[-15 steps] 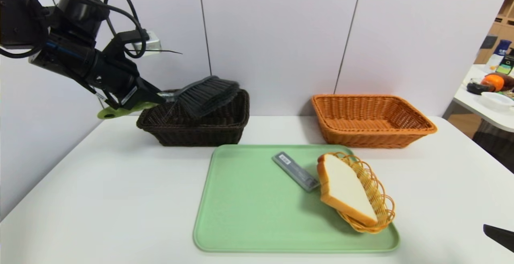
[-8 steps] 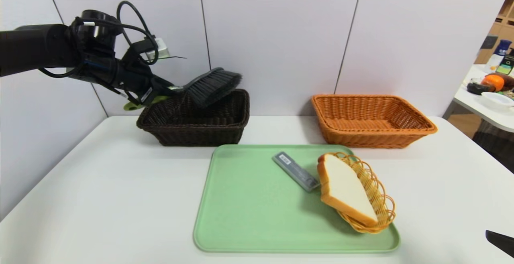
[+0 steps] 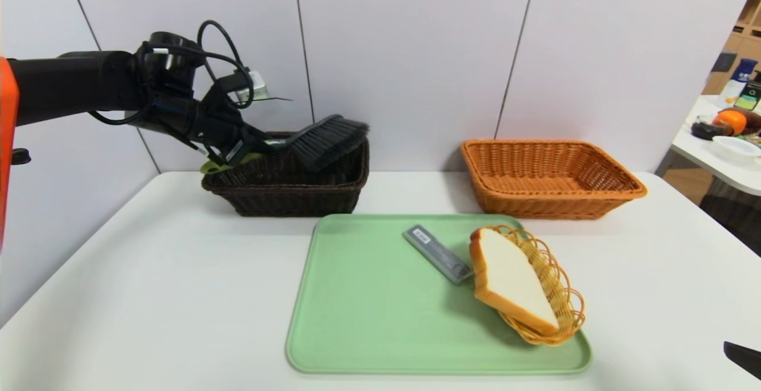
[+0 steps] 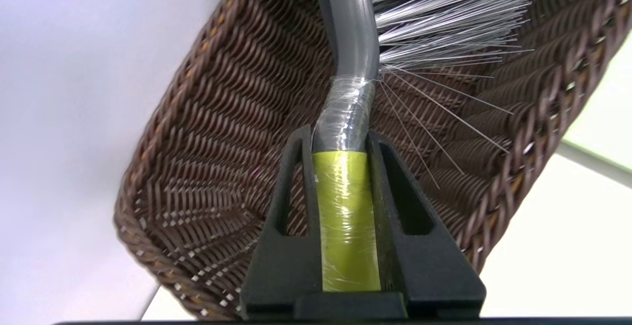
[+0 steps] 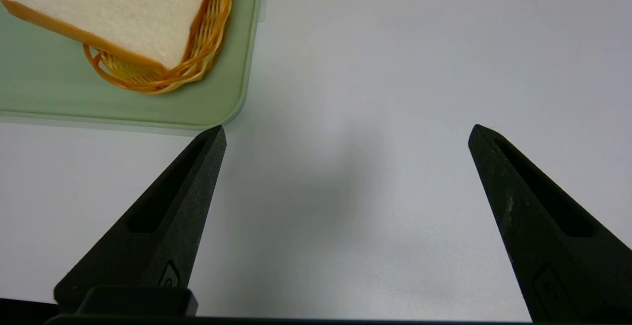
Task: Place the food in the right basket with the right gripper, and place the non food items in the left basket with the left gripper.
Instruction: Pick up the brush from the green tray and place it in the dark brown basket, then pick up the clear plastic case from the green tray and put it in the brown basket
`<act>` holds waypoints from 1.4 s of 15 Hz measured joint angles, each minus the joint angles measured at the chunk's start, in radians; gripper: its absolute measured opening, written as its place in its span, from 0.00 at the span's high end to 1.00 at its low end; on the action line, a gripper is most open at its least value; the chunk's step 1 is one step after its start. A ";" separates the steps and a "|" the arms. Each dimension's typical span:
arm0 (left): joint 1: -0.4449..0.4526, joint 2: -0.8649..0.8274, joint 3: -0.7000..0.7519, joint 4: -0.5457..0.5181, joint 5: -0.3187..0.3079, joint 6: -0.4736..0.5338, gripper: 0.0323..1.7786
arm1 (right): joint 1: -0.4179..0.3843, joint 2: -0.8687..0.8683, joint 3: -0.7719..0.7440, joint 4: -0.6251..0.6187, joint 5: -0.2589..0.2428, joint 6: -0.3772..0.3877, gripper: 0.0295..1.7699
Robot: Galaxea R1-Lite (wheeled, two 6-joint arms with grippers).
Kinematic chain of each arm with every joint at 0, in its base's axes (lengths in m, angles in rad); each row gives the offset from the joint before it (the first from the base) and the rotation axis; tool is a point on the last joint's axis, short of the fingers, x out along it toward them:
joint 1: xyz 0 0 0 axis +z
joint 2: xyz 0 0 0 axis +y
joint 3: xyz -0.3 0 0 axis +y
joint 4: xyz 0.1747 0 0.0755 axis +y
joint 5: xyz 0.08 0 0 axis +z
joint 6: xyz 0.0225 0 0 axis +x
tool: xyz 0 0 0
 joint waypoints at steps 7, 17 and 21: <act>0.000 0.001 0.000 0.001 0.001 -0.032 0.83 | 0.000 -0.013 0.004 0.001 0.000 0.000 0.04; -0.002 -0.018 -0.002 0.020 -0.001 -0.091 0.99 | 0.000 -0.017 0.006 0.000 0.000 0.000 0.04; -0.018 -0.056 -0.004 0.013 0.000 -0.205 0.99 | 0.000 -0.017 0.009 -0.002 0.000 0.000 0.04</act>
